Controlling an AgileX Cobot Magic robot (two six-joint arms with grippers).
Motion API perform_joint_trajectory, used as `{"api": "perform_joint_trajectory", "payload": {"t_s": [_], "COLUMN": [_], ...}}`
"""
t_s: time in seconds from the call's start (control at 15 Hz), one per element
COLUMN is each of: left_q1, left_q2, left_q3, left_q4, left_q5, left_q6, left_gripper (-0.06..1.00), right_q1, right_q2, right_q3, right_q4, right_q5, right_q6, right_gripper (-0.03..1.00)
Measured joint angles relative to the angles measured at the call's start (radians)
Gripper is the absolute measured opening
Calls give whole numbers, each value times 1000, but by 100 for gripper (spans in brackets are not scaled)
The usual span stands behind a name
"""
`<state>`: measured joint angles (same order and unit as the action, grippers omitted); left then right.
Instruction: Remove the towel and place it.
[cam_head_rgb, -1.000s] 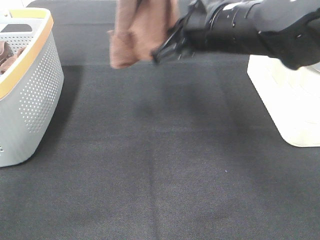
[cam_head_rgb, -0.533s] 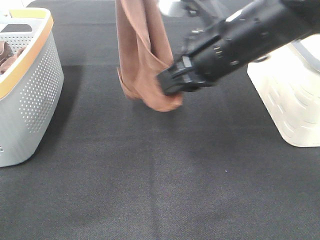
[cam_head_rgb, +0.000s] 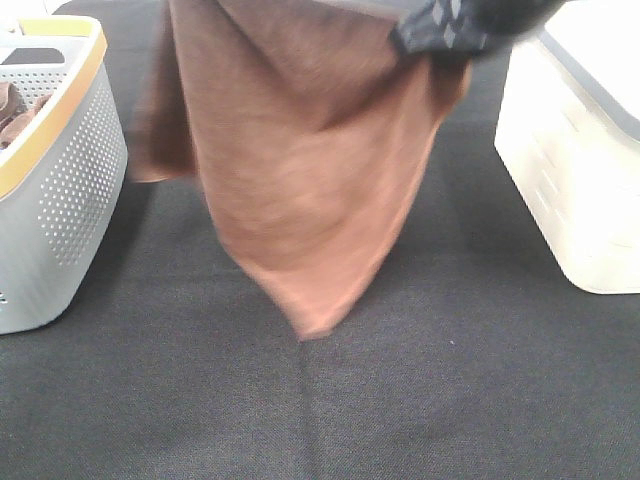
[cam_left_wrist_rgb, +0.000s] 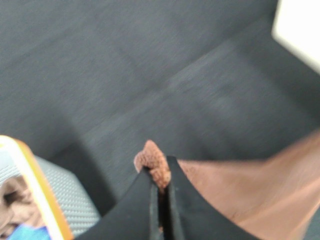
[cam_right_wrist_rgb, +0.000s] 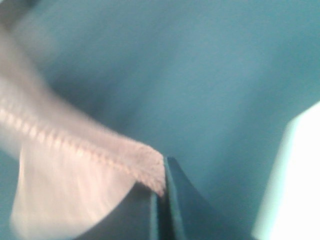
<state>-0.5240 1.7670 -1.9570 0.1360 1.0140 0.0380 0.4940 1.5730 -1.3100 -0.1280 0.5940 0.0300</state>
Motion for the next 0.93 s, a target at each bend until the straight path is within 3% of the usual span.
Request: {"api": "perform_joint_trajectory", "payload": {"t_s": [0.07, 0.27, 0.4, 0.47, 0.73, 0.93], "left_q1": [0, 0, 0, 0, 0, 28], "left_q2": [27, 89, 116, 116, 160, 202], "left_q3": [0, 0, 0, 0, 0, 0], "left_q4": [11, 134, 225, 225, 398, 481], "left_q5": [3, -28, -100, -100, -346, -487], "left_q6": [0, 0, -31, -31, -201, -288], "left_gripper": [0, 0, 0, 0, 0, 0], "right_q1": [-1, -2, -2, -2, -3, -3], "right_q2": [0, 0, 6, 6, 121, 240], "right_q3": [-45, -117, -150, -150, -252, -346], "right_q4": [-105, -276, -380, -380, -561, -671], "right_q5": [-9, -51, -103, -103, -156, -157], "right_q6": [55, 139, 195, 195, 289, 332], "right_gripper": [0, 0, 0, 0, 0, 0]}}
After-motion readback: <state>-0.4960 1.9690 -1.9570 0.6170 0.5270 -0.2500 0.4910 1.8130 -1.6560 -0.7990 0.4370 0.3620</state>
